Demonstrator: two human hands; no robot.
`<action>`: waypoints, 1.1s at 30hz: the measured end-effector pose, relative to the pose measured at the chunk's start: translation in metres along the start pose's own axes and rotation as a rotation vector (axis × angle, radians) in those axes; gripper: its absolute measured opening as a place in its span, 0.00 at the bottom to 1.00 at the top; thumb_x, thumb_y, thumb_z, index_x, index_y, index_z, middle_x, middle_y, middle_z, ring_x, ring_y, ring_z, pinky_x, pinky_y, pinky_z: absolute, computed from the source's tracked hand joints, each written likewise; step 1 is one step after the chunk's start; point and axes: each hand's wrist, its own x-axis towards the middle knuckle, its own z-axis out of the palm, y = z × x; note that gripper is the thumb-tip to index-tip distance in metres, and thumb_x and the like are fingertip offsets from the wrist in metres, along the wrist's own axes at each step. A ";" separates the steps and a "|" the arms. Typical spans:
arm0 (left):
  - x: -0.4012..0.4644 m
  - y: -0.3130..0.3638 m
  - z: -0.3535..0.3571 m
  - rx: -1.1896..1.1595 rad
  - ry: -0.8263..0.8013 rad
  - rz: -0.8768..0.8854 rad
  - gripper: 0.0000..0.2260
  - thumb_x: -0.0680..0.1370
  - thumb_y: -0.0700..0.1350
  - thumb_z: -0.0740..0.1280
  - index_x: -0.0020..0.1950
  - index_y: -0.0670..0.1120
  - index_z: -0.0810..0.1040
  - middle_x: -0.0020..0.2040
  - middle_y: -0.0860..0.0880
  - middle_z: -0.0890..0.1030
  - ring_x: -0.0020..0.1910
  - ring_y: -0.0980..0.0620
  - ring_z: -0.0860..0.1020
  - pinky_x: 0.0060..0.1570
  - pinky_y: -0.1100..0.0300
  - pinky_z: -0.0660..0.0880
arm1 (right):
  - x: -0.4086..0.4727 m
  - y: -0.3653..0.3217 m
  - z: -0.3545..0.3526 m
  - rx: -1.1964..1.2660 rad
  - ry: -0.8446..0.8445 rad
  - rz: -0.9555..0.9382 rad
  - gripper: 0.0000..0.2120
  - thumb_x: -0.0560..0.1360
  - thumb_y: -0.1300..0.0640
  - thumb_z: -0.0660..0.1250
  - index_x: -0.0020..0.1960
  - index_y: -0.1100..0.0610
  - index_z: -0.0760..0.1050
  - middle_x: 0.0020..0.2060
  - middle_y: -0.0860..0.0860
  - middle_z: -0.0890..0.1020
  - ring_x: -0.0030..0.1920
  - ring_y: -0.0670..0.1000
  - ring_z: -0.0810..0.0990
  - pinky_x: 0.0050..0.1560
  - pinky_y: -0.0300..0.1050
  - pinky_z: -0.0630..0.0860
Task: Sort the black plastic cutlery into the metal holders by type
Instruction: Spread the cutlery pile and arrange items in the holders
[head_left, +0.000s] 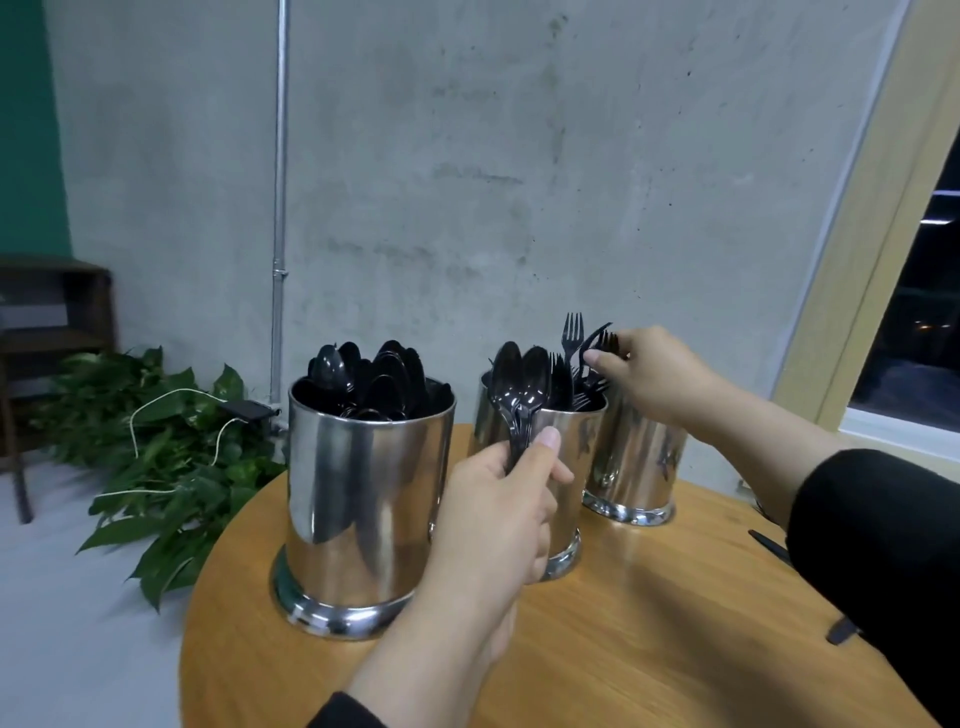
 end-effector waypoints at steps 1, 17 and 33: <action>0.000 0.001 -0.001 -0.007 0.004 0.001 0.14 0.82 0.53 0.66 0.43 0.44 0.78 0.29 0.50 0.66 0.24 0.55 0.59 0.24 0.63 0.53 | 0.000 -0.002 -0.002 0.017 0.021 -0.021 0.17 0.82 0.45 0.63 0.58 0.57 0.78 0.48 0.55 0.83 0.50 0.59 0.81 0.45 0.47 0.72; -0.001 0.009 -0.021 -0.004 0.009 0.028 0.14 0.82 0.53 0.67 0.41 0.45 0.79 0.30 0.49 0.64 0.25 0.53 0.58 0.27 0.59 0.52 | 0.013 0.001 0.009 0.027 0.042 -0.182 0.16 0.83 0.39 0.49 0.49 0.36 0.76 0.51 0.53 0.86 0.53 0.59 0.83 0.58 0.57 0.78; -0.016 0.039 -0.032 0.090 -0.149 -0.100 0.16 0.79 0.58 0.69 0.42 0.46 0.78 0.27 0.51 0.61 0.22 0.55 0.55 0.22 0.64 0.50 | -0.084 -0.114 -0.017 0.413 -0.266 -0.415 0.06 0.80 0.47 0.64 0.56 0.44 0.77 0.47 0.53 0.85 0.35 0.49 0.80 0.43 0.52 0.79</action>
